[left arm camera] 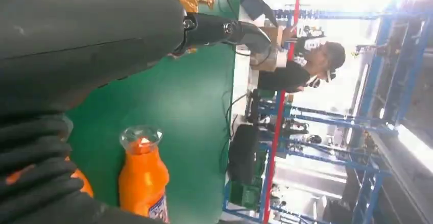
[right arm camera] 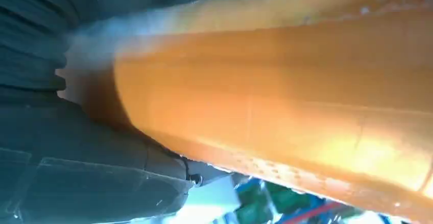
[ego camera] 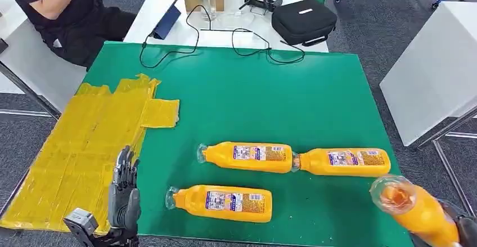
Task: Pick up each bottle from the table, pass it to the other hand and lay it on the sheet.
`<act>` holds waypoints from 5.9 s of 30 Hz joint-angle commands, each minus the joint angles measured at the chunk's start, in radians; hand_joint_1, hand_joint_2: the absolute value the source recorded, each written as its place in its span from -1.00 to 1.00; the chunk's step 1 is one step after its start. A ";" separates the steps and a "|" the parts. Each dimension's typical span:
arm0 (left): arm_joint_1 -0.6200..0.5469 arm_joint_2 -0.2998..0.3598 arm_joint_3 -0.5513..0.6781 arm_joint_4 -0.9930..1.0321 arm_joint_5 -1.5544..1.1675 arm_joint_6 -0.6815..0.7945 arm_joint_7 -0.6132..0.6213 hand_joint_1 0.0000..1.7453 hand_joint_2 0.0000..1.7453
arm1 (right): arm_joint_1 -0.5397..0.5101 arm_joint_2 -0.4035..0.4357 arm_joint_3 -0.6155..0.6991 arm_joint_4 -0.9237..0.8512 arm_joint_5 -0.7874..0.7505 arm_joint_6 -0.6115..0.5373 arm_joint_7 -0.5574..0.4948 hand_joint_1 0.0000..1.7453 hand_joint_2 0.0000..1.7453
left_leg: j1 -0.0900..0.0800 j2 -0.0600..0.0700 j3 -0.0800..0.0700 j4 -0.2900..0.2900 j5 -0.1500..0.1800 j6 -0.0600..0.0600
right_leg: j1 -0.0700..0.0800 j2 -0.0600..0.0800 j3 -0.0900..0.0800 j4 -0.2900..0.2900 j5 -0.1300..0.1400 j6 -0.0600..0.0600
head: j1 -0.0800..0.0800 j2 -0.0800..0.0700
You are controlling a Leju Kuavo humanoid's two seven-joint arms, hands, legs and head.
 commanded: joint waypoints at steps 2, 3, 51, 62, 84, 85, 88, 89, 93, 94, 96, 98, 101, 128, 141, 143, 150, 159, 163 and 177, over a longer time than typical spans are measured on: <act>0.003 -0.026 0.068 0.021 0.000 -0.012 -0.016 -1.00 1.00 | -0.040 0.132 -0.090 -0.074 -0.020 -0.011 -0.025 1.00 1.00 | 0.001 0.000 0.002 0.000 -0.001 -0.003 | 0.001 -0.001 0.002 0.001 -0.001 -0.003 | 0.000 0.000; 0.018 -0.030 0.071 0.009 -0.001 -0.021 -0.016 -1.00 1.00 | -0.047 0.151 -0.069 -0.065 0.006 -0.049 -0.029 1.00 1.00 | 0.001 0.001 0.002 0.000 -0.001 -0.003 | 0.001 0.000 0.002 0.000 0.000 -0.003 | 0.000 0.000; -0.209 0.026 -0.236 0.160 0.340 -0.133 0.121 -1.00 1.00 | -0.622 0.254 1.229 0.893 -0.056 -0.622 0.359 1.00 1.00 | 0.004 0.004 -0.014 0.000 0.013 -0.009 | 0.004 0.003 -0.016 0.004 0.012 -0.009 | 0.000 0.000; -0.208 0.020 -0.223 0.136 0.322 -0.093 0.124 -1.00 1.00 | -0.684 0.311 1.296 0.978 -0.010 -0.590 0.374 1.00 1.00 | 0.005 0.008 -0.012 0.001 0.011 -0.010 | 0.005 0.007 -0.015 0.005 0.011 -0.010 | 0.000 0.000; -0.174 -0.003 -0.170 0.052 0.327 -0.087 0.149 -1.00 1.00 | -0.718 0.363 1.447 0.998 0.061 -0.560 0.427 1.00 1.00 | 0.005 0.005 -0.015 0.000 0.013 -0.009 | 0.004 0.005 -0.017 0.004 0.012 -0.009 | 0.000 0.000; -0.174 -0.003 -0.170 0.052 0.327 -0.087 0.149 -1.00 1.00 | -0.718 0.363 1.447 0.998 0.061 -0.560 0.427 1.00 1.00 | 0.005 0.005 -0.013 0.000 0.012 -0.010 | 0.005 0.004 -0.016 0.004 0.011 -0.010 | 0.001 0.000; -0.174 -0.003 -0.170 0.052 0.327 -0.087 0.149 -1.00 1.00 | -0.718 0.361 1.446 0.998 0.061 -0.560 0.427 1.00 1.00 | 0.005 0.006 -0.014 0.000 0.013 -0.009 | 0.005 0.005 -0.016 0.004 0.011 -0.010 | 0.000 0.000; -0.167 -0.008 -0.161 0.038 0.329 -0.086 0.151 -1.00 1.00 | -0.723 0.363 1.462 1.010 0.062 -0.555 0.427 1.00 1.00 | 0.005 0.006 -0.012 0.001 0.011 -0.010 | 0.005 0.005 -0.015 0.005 0.010 -0.010 | 0.000 0.000; -0.146 -0.014 -0.147 0.000 0.332 -0.086 0.162 -1.00 1.00 | -0.735 0.389 1.529 1.102 0.078 -0.548 0.438 1.00 1.00 | 0.005 0.007 -0.013 0.001 0.011 -0.010 | 0.005 0.006 -0.015 0.005 0.011 -0.011 | 0.001 0.000; -0.140 -0.014 -0.147 -0.009 0.332 -0.087 0.164 -1.00 1.00 | -0.738 0.392 1.554 1.127 0.082 -0.562 0.441 1.00 1.00 | 0.004 0.007 -0.015 -0.001 0.013 -0.009 | 0.004 0.007 -0.017 0.004 0.012 -0.009 | 0.000 0.000; -0.129 -0.012 -0.151 -0.010 0.331 -0.087 0.167 -1.00 1.00 | -0.748 0.392 1.613 1.171 0.063 -0.578 0.459 1.00 1.00 | 0.006 0.008 -0.011 0.001 0.011 -0.010 | 0.005 0.007 -0.014 0.005 0.010 -0.011 | 0.001 0.000; -0.136 -0.001 -0.157 0.006 0.337 -0.085 0.164 -1.00 1.00 | -0.786 0.392 1.663 1.239 0.033 -0.584 0.452 1.00 1.00 | 0.005 0.007 -0.015 -0.001 0.013 -0.009 | 0.004 0.007 -0.017 0.003 0.012 -0.009 | 0.001 0.000; -0.160 0.005 -0.151 0.041 0.349 -0.082 0.155 -1.00 1.00 | -0.798 0.392 1.704 1.300 0.017 -0.601 0.434 1.00 1.00 | 0.005 0.005 -0.015 -0.001 0.014 -0.009 | 0.004 0.005 -0.018 0.003 0.012 -0.009 | 0.000 0.000; -0.126 0.009 -0.155 0.040 0.390 -0.083 0.109 1.00 1.00 | -0.818 0.392 1.803 1.377 -0.058 -0.648 0.430 1.00 1.00 | 0.005 0.002 -0.016 -0.001 0.014 -0.009 | 0.005 0.001 -0.020 0.003 0.011 -0.010 | 0.001 0.000; -0.083 0.000 -0.109 0.000 0.369 -0.068 0.075 1.00 1.00 | -0.681 0.312 1.553 1.151 0.018 -0.830 0.377 -1.00 -1.00 | 0.005 0.000 -0.015 -0.001 0.013 -0.009 | 0.005 -0.001 -0.017 0.003 0.010 -0.010 | 0.000 0.000; -0.061 -0.004 -0.070 -0.029 0.316 -0.024 0.054 1.00 1.00 | -0.612 0.262 1.494 1.001 0.049 -0.867 0.364 -1.00 -1.00 | 0.006 -0.001 -0.014 0.000 0.012 -0.009 | 0.006 -0.003 -0.016 0.003 0.009 -0.010 | 0.000 0.000; -0.023 0.000 -0.007 -0.083 0.212 0.068 0.011 1.00 1.00 | -0.500 0.211 1.446 0.783 0.114 -0.874 0.394 -1.00 -1.00 | 0.005 0.004 -0.017 0.001 0.012 -0.009 | 0.005 0.003 -0.019 0.004 0.010 -0.010 | 0.000 0.000; -0.028 -0.008 -0.010 -0.076 0.206 0.067 0.014 1.00 1.00 | -0.507 0.225 1.441 0.807 0.114 -0.870 0.392 -1.00 -1.00 | 0.005 0.004 -0.017 0.000 0.012 -0.010 | 0.005 0.004 -0.020 0.004 0.011 -0.010 | 0.001 0.000; -0.028 -0.008 -0.010 -0.076 0.206 0.067 0.014 1.00 1.00 | -0.507 0.225 1.441 0.807 0.114 -0.870 0.392 -1.00 -1.00 | 0.005 0.005 -0.018 0.000 0.013 -0.010 | 0.005 0.004 -0.021 0.003 0.012 -0.009 | 0.001 0.000; -0.055 -0.084 0.351 -0.166 -0.881 0.869 -0.016 1.00 1.00 | -0.336 0.128 1.393 0.475 0.126 -0.790 0.313 -1.00 -1.00 | 0.005 0.005 -0.014 0.000 0.010 -0.011 | 0.005 0.004 -0.017 0.004 0.009 -0.011 | 0.000 0.000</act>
